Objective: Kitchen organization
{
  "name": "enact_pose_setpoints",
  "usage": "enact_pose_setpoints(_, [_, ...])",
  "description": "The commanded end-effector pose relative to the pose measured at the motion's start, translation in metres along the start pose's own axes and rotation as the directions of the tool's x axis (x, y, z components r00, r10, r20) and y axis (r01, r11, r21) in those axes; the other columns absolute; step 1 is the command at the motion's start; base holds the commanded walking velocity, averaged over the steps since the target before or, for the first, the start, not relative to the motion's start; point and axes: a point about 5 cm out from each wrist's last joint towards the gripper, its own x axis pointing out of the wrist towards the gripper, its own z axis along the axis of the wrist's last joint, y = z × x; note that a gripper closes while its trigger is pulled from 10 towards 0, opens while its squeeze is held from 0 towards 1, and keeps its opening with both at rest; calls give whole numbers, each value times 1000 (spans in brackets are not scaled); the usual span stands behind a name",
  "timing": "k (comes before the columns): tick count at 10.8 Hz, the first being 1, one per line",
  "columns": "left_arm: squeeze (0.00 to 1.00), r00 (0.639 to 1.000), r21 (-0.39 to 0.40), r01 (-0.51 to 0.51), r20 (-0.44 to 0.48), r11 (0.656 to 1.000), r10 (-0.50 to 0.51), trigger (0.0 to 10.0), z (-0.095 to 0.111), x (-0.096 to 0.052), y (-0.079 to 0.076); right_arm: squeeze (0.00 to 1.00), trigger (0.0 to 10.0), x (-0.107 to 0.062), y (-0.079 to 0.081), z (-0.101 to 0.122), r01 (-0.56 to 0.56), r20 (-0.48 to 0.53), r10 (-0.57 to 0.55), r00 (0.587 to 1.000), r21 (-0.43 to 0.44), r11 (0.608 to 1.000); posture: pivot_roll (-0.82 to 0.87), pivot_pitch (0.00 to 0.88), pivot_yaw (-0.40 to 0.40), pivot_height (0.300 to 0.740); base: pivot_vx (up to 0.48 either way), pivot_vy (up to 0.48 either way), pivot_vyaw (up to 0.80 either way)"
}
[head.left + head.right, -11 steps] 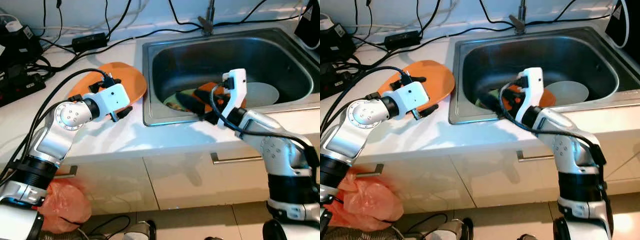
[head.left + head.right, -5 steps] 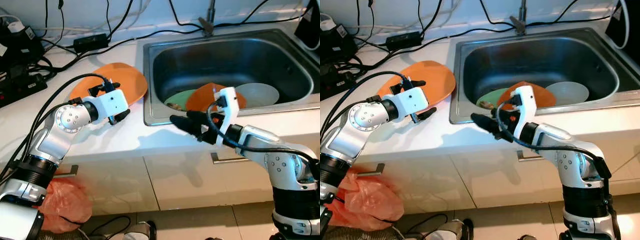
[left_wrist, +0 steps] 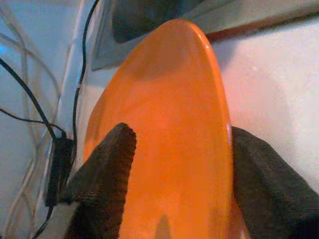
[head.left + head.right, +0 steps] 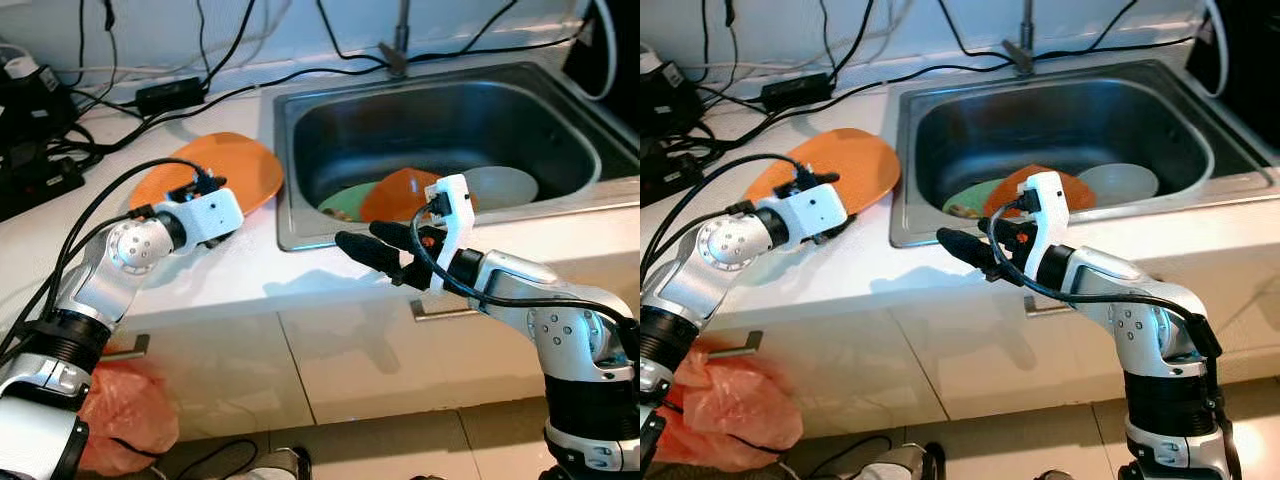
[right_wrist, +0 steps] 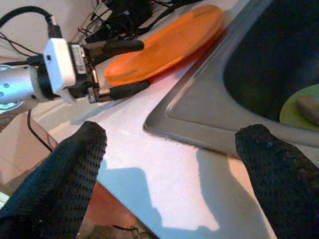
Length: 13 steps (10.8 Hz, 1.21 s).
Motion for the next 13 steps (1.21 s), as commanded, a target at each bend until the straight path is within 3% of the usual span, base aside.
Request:
enact_pose_setpoints(1, [0, 992, -6, 63, -110, 998, -63, 0, -24, -4, -15, 1000, 10000, 0, 7, 3, -35, -1, 35, 999, -21, 999, 185, 83, 124, 740, 0, 0, 0])
enact_pose_setpoints(10, [0, 996, -16, 53, -68, 998, -54, 0, -24, -1, -16, 1000, 10000, 2, 8, -3, -36, -14, 36, 999, -5, 999, 187, 92, 129, 740, 0, 0, 0])
enact_pose_setpoints(13, [0, 999, -18, -53, 10, 998, 53, 0, -8, 3, -2, 1000, 10000, 2, 7, -3, -29, -11, 29, 1000, 2, 1000, 187, 91, 135, 740, 0, 0, 0])
